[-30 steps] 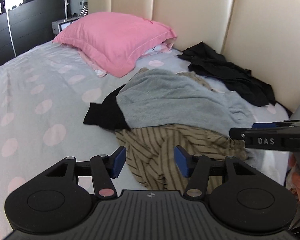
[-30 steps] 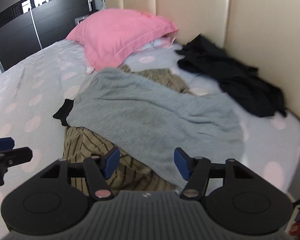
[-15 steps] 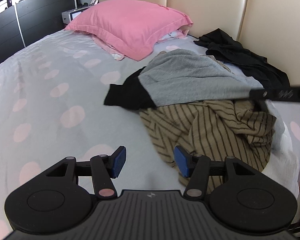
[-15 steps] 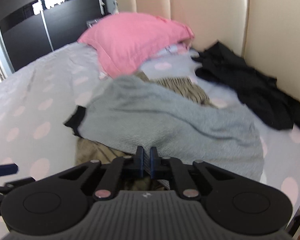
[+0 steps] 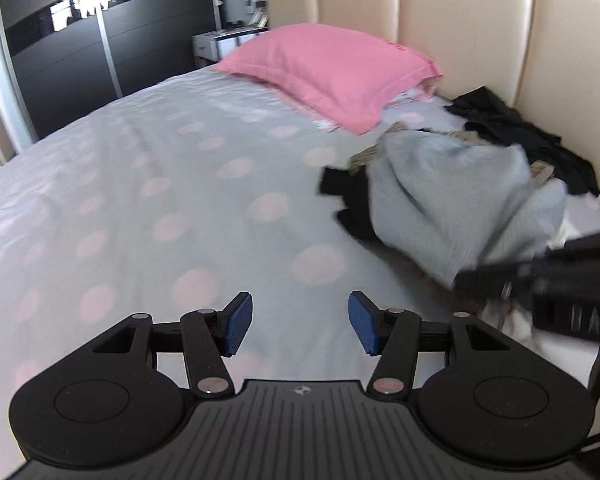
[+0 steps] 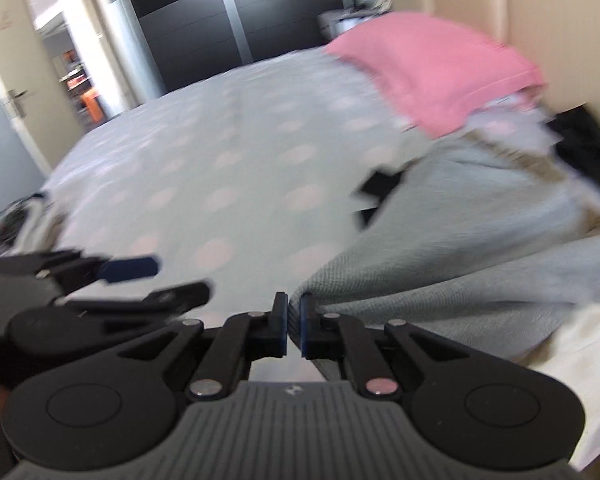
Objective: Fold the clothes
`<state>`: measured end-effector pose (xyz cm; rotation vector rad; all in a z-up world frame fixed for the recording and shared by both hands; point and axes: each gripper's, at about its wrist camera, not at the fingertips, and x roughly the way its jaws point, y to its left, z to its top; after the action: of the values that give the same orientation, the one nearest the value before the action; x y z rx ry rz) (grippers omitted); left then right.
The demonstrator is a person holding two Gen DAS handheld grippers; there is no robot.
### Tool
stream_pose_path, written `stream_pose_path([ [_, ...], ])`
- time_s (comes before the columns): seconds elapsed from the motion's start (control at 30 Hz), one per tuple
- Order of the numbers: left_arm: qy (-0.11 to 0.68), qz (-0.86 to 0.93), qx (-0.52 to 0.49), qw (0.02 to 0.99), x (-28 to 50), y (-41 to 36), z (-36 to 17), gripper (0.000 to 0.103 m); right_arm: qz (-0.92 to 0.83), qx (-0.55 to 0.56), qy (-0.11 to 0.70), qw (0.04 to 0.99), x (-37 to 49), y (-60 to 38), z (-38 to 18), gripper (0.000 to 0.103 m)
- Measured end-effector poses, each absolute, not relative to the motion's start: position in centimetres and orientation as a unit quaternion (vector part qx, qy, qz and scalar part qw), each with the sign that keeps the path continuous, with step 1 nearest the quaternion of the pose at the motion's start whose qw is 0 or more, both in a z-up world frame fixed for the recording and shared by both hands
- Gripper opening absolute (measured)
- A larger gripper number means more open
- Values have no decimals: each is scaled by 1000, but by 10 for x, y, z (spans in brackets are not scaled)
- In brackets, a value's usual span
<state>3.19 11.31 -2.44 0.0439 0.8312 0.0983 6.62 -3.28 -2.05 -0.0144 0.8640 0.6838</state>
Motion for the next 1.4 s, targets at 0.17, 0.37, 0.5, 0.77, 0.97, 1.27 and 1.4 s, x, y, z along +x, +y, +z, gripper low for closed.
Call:
stream_pose_path([
  [0.17, 413, 84, 21, 907, -31, 150, -21, 52, 378, -12, 430, 820, 0, 11, -26, 6],
  [0.37, 425, 141, 9, 894, -104, 198, -19, 52, 442, -36, 465, 766, -76, 58, -39, 6],
  [0.5, 428, 164, -7, 889, -138, 222, -21, 52, 483, -56, 482, 729, -123, 85, -49, 7],
  [0.77, 439, 147, -36, 886, -155, 231, -40, 53, 441, -85, 506, 736, -136, 79, -74, 16],
  [0.97, 458, 111, -68, 880, -154, 214, -73, 56, 368, -58, 511, 775, -105, 43, -85, 37],
  [1.27, 517, 77, -103, 846, -153, 192, -128, 57, 333, -60, 513, 789, -78, 53, -108, 50],
  [1.4, 543, 61, -117, 829, -150, 185, -147, 49, 332, -80, 513, 788, -74, 71, -118, 58],
])
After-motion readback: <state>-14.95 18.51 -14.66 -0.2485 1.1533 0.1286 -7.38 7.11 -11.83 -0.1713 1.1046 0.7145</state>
